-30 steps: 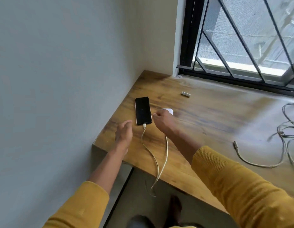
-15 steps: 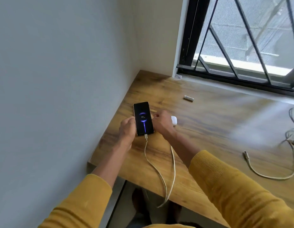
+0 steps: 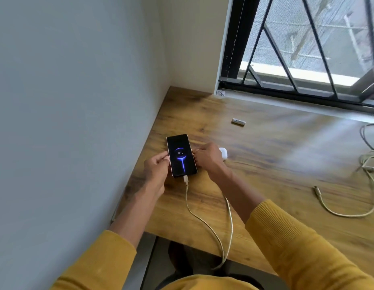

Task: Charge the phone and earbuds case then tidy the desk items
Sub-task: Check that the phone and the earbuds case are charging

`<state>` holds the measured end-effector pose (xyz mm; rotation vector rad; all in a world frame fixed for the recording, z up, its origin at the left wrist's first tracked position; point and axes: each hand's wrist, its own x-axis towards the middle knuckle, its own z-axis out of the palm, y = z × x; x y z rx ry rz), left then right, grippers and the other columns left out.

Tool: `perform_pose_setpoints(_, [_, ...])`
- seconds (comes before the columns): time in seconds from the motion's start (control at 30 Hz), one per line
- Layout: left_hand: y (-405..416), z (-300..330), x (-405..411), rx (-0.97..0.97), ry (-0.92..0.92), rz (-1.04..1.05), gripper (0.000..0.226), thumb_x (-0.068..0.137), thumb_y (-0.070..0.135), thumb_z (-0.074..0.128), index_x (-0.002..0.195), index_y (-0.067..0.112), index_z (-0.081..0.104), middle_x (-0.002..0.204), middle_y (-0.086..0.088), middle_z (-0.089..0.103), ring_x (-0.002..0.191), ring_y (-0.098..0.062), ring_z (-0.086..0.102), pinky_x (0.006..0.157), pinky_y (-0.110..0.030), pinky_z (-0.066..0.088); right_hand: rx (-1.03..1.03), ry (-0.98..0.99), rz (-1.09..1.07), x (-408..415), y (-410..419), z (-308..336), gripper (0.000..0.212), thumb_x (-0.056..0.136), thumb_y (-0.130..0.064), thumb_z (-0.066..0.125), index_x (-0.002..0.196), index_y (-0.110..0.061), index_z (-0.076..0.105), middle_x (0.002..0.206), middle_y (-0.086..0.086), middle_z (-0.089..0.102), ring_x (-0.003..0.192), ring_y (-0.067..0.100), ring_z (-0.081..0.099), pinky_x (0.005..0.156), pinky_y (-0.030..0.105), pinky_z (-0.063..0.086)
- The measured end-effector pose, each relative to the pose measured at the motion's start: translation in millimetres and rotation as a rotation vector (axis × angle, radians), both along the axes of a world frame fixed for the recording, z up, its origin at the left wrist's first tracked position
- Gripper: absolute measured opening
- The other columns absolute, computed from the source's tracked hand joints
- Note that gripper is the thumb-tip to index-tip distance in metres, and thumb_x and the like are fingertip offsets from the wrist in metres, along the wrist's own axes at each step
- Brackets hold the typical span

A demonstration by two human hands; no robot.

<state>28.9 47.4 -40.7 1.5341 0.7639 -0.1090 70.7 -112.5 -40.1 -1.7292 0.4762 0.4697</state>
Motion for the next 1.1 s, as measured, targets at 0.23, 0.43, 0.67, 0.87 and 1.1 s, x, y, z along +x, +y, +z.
perform_pose_setpoints(0.23, [-3.7, 17.6, -14.0, -0.26, -0.165, -0.008, 0.035, 0.101, 0.005, 0.067, 0.134, 0.014, 0.071, 0.121, -0.006, 0.078, 0.113, -0.024, 0.074, 0.096, -0.042, 0.061, 0.391, 0.008, -0.138, -31.3, -16.2, 34.8, 0.019, 0.104, -0.005, 0.061, 0.087, -0.003, 0.07, 0.067, 0.001, 0.064, 0.059, 0.009, 0.058, 0.059, 0.022, 0.049])
perform_pose_setpoints(0.43, [0.7, 58.5, -28.8, -0.538, -0.322, -0.149, 0.042, 0.1, 0.01, 0.064, 0.142, 0.014, 0.067, 0.127, -0.011, 0.074, 0.112, -0.029, 0.069, 0.094, -0.041, 0.058, 0.715, -0.035, -0.076, -41.0, -35.8, 50.0, 0.038, 0.103, -0.018, 0.066, 0.129, 0.01, 0.065, 0.109, 0.015, 0.07, 0.087, 0.017, 0.065, 0.078, 0.028, 0.055])
perform_pose_setpoints(0.67, [-0.1, 89.2, -43.8, -0.669, -0.455, -0.355, 0.055, 0.099, 0.019, 0.063, 0.152, 0.012, 0.055, 0.139, -0.013, 0.066, 0.124, -0.029, 0.065, 0.106, -0.047, 0.054, 0.968, -0.158, 0.113, -58.8, -48.1, 80.5, 0.029, 0.104, -0.018, 0.055, 0.12, 0.005, 0.064, 0.091, 0.009, 0.073, 0.069, 0.013, 0.071, 0.065, 0.024, 0.06])
perform_pose_setpoints(0.87, [1.4, 101.4, -54.2, -0.789, -0.522, -0.481, 0.066, 0.094, 0.02, 0.079, 0.153, 0.008, 0.052, 0.147, -0.016, 0.059, 0.134, -0.03, 0.059, 0.111, -0.043, 0.052, 1.129, -0.239, 0.231, -72.9, -54.6, 105.3, 0.017, 0.097, -0.018, 0.062, 0.096, -0.012, 0.078, 0.077, 0.003, 0.076, 0.063, 0.011, 0.073, 0.063, 0.024, 0.062])
perform_pose_setpoints(1.1, [0.6, 106.8, -57.8, -0.805, -0.55, -0.498, 0.063, 0.084, 0.026, 0.09, 0.137, 0.007, 0.063, 0.129, -0.02, 0.058, 0.122, -0.042, 0.041, 0.108, -0.049, 0.044, 1.223, -0.256, 0.342, -79.5, -58.0, 112.6, 0.008, 0.093, -0.022, 0.076, 0.097, -0.015, 0.077, 0.079, -0.004, 0.072, 0.07, 0.008, 0.072, 0.07, 0.023, 0.062])
